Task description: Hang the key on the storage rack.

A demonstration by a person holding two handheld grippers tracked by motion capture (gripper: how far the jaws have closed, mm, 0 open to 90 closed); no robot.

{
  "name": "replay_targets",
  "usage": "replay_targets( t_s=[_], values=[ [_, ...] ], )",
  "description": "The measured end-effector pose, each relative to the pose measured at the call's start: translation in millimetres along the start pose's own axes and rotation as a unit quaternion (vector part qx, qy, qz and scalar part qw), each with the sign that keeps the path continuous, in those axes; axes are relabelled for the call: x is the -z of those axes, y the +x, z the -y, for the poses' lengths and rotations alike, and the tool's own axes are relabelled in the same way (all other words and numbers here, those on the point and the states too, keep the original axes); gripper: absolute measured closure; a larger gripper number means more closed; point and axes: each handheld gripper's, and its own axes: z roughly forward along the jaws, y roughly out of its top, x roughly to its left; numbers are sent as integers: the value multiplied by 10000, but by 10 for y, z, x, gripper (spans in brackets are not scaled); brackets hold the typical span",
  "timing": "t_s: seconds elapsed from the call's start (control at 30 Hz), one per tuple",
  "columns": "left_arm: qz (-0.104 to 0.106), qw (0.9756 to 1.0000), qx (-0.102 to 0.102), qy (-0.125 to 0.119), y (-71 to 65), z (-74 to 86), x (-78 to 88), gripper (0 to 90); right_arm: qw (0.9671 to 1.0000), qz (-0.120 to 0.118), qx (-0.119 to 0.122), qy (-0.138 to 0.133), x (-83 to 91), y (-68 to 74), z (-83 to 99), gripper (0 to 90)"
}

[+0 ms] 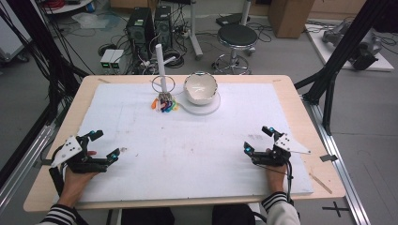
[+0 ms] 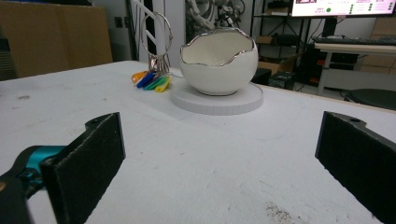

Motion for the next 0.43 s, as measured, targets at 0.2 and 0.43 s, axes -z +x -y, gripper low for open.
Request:
replay_targets(
  t_s=[0.2, 0.43],
  values=[
    [-50, 10000, 71, -28, -12, 43, 28, 17, 10000, -5, -4, -2, 1, -1, 1, 10],
    [-123, 9997, -16, -192, -36, 58, 59, 17, 10000, 2, 20, -9, -1, -4, 1, 9]
  ],
)
